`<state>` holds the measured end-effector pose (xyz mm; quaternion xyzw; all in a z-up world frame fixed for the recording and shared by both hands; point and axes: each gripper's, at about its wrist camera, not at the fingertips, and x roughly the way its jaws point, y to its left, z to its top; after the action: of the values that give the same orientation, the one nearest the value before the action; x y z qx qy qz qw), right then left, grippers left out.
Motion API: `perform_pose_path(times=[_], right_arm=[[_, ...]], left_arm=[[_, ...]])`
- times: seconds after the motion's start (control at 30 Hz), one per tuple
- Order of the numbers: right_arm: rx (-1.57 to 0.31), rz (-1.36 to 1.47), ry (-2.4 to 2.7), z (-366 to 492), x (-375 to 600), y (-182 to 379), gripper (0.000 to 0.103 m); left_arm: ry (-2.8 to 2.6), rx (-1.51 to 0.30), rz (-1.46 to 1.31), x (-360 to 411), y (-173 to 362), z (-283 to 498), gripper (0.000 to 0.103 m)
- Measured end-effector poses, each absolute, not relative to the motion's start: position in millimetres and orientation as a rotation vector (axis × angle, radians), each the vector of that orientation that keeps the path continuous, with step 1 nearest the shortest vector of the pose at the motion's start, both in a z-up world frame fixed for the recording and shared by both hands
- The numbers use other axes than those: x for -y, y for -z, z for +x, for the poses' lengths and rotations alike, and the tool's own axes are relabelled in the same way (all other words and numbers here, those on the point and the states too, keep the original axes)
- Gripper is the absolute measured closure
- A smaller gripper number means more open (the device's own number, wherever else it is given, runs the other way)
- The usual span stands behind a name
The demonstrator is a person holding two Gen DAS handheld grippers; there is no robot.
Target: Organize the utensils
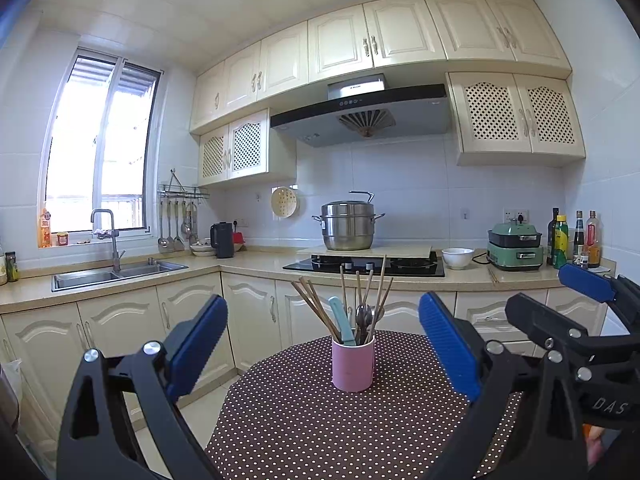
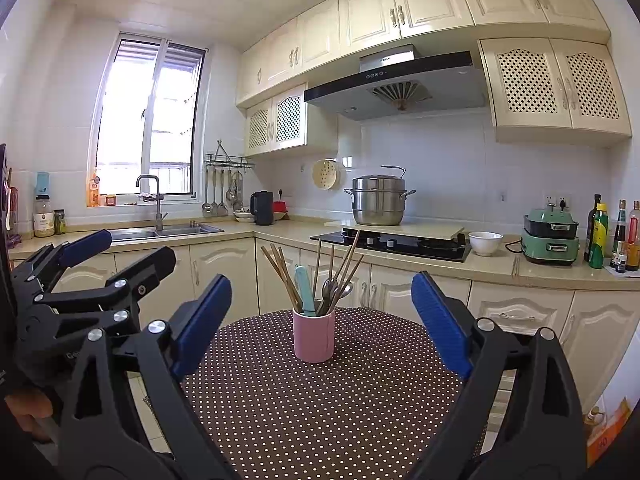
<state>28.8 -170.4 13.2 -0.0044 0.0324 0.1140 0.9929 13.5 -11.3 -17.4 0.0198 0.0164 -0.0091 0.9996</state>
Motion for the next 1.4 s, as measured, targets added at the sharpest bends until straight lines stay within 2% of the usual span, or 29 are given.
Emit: perform_pose_path(times=[1.4], right_arm=[[-0.073, -0.006, -0.229, 25.5, 170.9, -11.9, 0.013]], left_arm=[[0.015, -0.035, 0.056, 11.7, 20.2, 10.3, 0.008]])
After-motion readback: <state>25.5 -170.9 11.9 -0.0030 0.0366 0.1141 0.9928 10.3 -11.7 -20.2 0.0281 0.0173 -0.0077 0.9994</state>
